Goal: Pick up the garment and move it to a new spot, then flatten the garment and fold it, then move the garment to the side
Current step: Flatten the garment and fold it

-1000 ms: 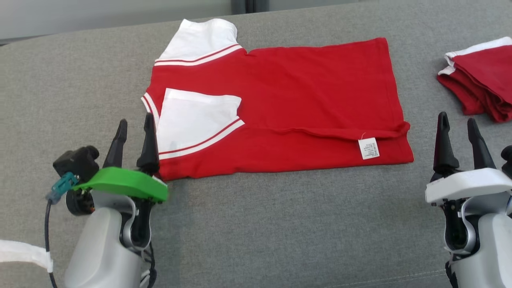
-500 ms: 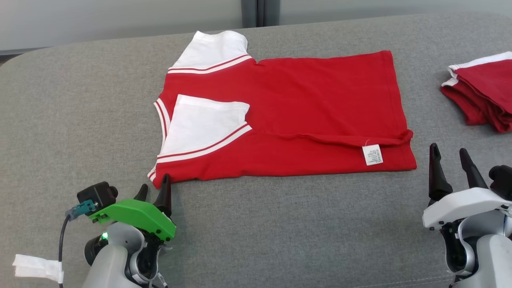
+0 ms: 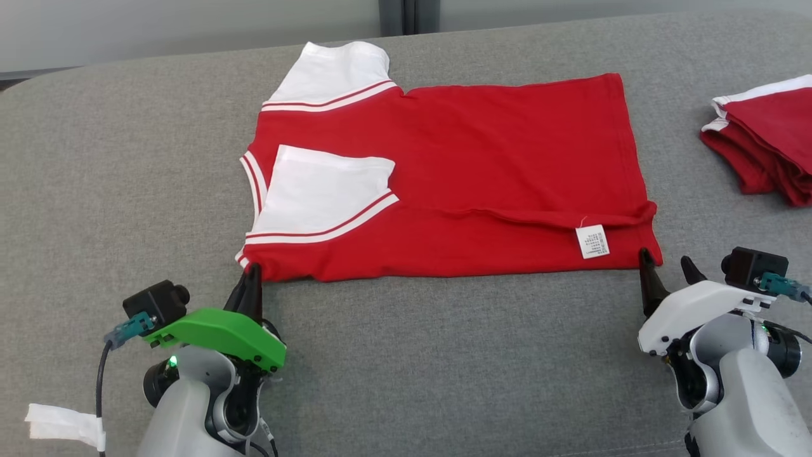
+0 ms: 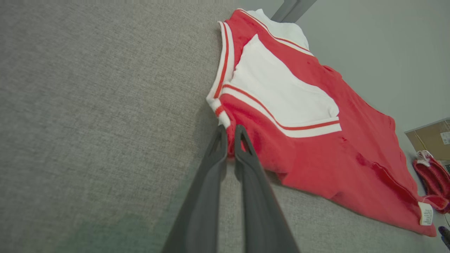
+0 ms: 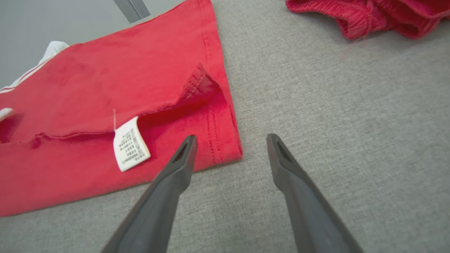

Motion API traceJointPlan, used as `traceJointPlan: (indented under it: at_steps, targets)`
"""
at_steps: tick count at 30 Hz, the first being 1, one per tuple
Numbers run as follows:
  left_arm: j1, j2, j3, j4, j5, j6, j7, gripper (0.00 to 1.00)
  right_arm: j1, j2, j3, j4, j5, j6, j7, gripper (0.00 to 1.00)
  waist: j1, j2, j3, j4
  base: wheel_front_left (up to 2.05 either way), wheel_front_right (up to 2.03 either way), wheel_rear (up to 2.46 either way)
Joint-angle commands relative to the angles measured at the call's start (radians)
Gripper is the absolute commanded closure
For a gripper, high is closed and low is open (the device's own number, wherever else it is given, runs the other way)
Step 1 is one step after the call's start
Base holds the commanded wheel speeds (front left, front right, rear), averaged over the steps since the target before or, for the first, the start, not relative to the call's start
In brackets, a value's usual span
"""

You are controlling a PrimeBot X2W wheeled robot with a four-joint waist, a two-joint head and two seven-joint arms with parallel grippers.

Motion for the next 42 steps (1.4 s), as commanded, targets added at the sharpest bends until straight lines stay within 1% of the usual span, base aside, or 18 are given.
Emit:
traceJointPlan:
  at_steps: [1, 7, 8, 9, 10, 11, 12, 16, 19, 22, 26, 28, 31, 35, 39, 40, 41, 42]
  targets:
    - [-0.013, 0.001, -0.004, -0.009, -0.009, -0.006, -0.004, 1.0, -0.027, -0.003, -0.008, 0.03, -0.008, -0.001, 0.01, 0.0, 0.0, 0.0, 0.0, 0.016, 0.0, 0.0, 0.0]
    - [-0.012, -0.003, -0.026, -0.051, -0.016, -0.015, -0.012, 1.0, -0.112, -0.003, -0.014, 0.175, 0.02, -0.001, 0.049, 0.0, 0.0, 0.0, 0.007, 0.036, 0.0, 0.0, 0.0]
    - [-0.012, -0.003, -0.029, -0.057, -0.018, -0.015, -0.016, 1.0, -0.126, -0.002, -0.016, 0.201, 0.014, -0.001, 0.057, 0.13, 0.0, 0.0, 0.008, 0.038, 0.0, 0.0, 0.0]
    - [-0.013, -0.004, -0.031, -0.062, -0.018, -0.015, -0.019, 1.0, -0.137, -0.002, -0.018, 0.221, 0.011, -0.001, 0.061, 0.23, 0.0, 0.0, 0.008, 0.04, 0.0, 0.0, 0.0]
    - [-0.015, -0.004, -0.035, -0.068, -0.017, -0.015, -0.02, 1.0, -0.15, -0.001, -0.017, 0.241, 0.014, -0.001, 0.067, 0.61, 0.0, 0.0, 0.008, 0.041, 0.0, 0.0, 0.0]
    - [-0.017, -0.005, -0.037, -0.073, -0.017, -0.014, -0.023, 1.0, -0.161, 0.0, -0.016, 0.256, 0.018, -0.001, 0.071, 0.76, 0.0, 0.0, 0.007, 0.042, 0.0, 0.0, 0.0]
    - [-0.019, -0.005, -0.04, -0.08, -0.018, -0.014, -0.028, 1.0, -0.171, 0.001, -0.014, 0.269, 0.018, -0.001, 0.077, 1.0, 0.0, 0.0, 0.006, 0.043, 0.0, 0.0, 0.0]
    - [-0.025, 0.002, -0.041, -0.121, -0.012, -0.017, -0.042, 1.0, -0.208, -0.01, -0.013, 0.268, 0.035, -0.001, 0.096, 1.0, 0.0, 0.0, -0.003, 0.042, 0.0, 0.0, 0.0]
    - [-0.022, 0.013, -0.039, -0.17, -0.005, -0.016, -0.046, 1.0, -0.223, -0.034, -0.016, 0.235, 0.057, -0.001, 0.112, 1.0, 0.0, 0.0, -0.013, 0.041, 0.0, 0.0, 0.0]
    - [0.008, 0.026, -0.042, -0.242, -0.003, -0.006, -0.033, 1.0, -0.205, -0.052, -0.016, 0.185, 0.094, -0.001, 0.15, 1.0, 0.0, 0.0, -0.024, 0.041, 0.0, 0.0, 0.0]
    - [0.08, 0.046, -0.055, -0.342, 0.001, 0.01, 0.001, 1.0, -0.136, -0.069, -0.006, 0.092, 0.142, -0.001, 0.206, 1.0, 0.0, 0.0, -0.032, 0.041, 0.0, 0.0, 0.0]
    - [0.133, 0.052, -0.057, -0.39, -0.003, 0.028, 0.016, 1.0, -0.092, -0.077, -0.004, 0.038, 0.158, -0.001, 0.225, 1.0, 0.0, 0.0, -0.031, 0.038, 0.0, 0.0, 0.0]
    - [0.229, 0.051, -0.065, -0.449, -0.018, 0.054, 0.037, 1.0, -0.008, -0.068, -0.009, -0.036, 0.18, -0.001, 0.244, 1.0, 0.0, 0.0, -0.028, 0.034, 0.0, 0.0, 0.0]
    - [0.335, 0.041, -0.071, -0.49, -0.035, 0.082, 0.046, 1.0, 0.088, -0.049, -0.027, -0.127, 0.206, -0.001, 0.251, 1.0, 0.0, 0.0, -0.02, 0.031, 0.0, 0.0, 0.0]
    - [0.386, 0.042, -0.076, -0.498, -0.032, 0.1, 0.044, 1.0, 0.151, -0.031, -0.045, -0.196, 0.211, -0.001, 0.251, 1.0, 0.0, 0.0, -0.012, 0.025, 0.0, 0.0, 0.0]
    - [0.391, 0.041, -0.074, -0.496, -0.035, 0.105, 0.047, 1.0, 0.157, -0.028, -0.048, -0.206, 0.211, -0.001, 0.25, 0.92, 0.0, 0.0, -0.011, 0.023, 0.0, 0.0, 0.0]
    - [0.395, 0.043, -0.074, -0.491, -0.036, 0.108, 0.051, 1.0, 0.166, -0.024, -0.051, -0.217, 0.21, -0.001, 0.247, 0.69, 0.0, 0.0, -0.01, 0.021, 0.0, 0.0, 0.0]
    - [0.396, 0.048, -0.073, -0.487, -0.029, 0.114, 0.049, 0.62, 0.171, -0.022, -0.053, -0.226, 0.206, -0.001, 0.24, 0.38, 0.0, 0.0, -0.01, 0.019, 0.0, 0.0, 0.0]
